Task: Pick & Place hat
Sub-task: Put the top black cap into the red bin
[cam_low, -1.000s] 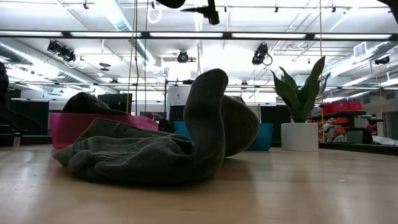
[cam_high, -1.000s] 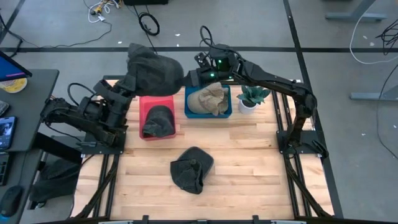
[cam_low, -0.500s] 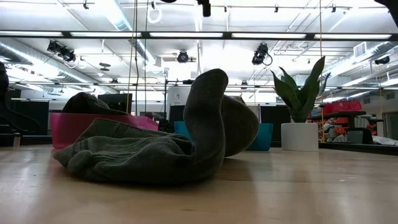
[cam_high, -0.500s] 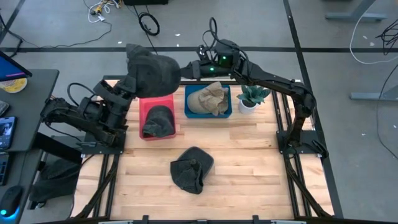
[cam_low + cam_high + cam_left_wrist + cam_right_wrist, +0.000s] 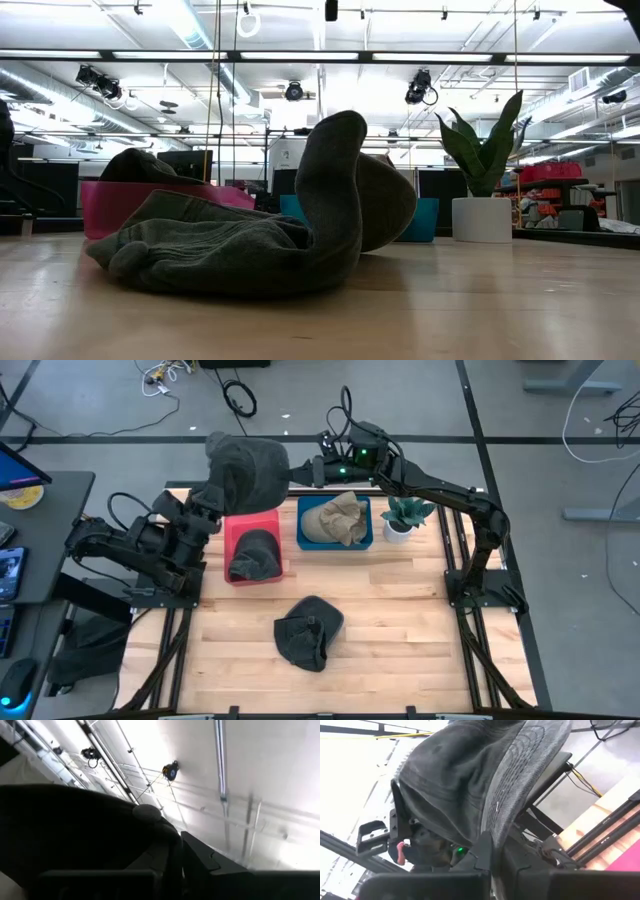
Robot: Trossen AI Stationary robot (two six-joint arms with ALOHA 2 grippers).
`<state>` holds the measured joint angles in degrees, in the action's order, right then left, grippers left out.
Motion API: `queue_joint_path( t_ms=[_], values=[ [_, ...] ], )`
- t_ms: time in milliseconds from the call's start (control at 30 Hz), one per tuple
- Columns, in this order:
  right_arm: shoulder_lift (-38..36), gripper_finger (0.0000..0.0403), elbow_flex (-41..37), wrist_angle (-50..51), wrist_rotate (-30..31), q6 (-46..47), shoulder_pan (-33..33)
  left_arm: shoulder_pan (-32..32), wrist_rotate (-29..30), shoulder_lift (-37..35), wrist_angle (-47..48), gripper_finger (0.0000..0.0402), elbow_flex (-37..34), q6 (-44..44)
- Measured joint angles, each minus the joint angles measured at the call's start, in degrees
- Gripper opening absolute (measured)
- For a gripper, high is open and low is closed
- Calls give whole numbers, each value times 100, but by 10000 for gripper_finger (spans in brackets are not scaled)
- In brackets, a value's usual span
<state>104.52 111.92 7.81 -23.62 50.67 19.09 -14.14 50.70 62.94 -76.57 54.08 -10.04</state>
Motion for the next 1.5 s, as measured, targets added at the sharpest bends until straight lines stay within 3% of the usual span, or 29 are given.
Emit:
queue_joint_path(
  t_ms=[267,533,733,933,1233,1500],
  values=[
    [-409,10,-2,568,-207,-83,159,-266,-37,2,152,85,0,-1349],
    [-949,9,-2,1500,-308,-440,250,-535,19,2,158,185,0,-2099],
    [-1397,9,-2,2195,-441,-585,302,-842,666,2,199,274,0,-2847],
    [-1781,8,-11,2819,-577,-655,304,-1204,1807,-10,802,333,0,-3870],
    [-2144,8,-11,3437,-987,-572,302,-1773,2640,-8,1837,345,0,-5927],
    [-2200,8,-11,3488,-1097,-268,302,-1706,2333,24,3931,344,199,-6015]
  ],
)
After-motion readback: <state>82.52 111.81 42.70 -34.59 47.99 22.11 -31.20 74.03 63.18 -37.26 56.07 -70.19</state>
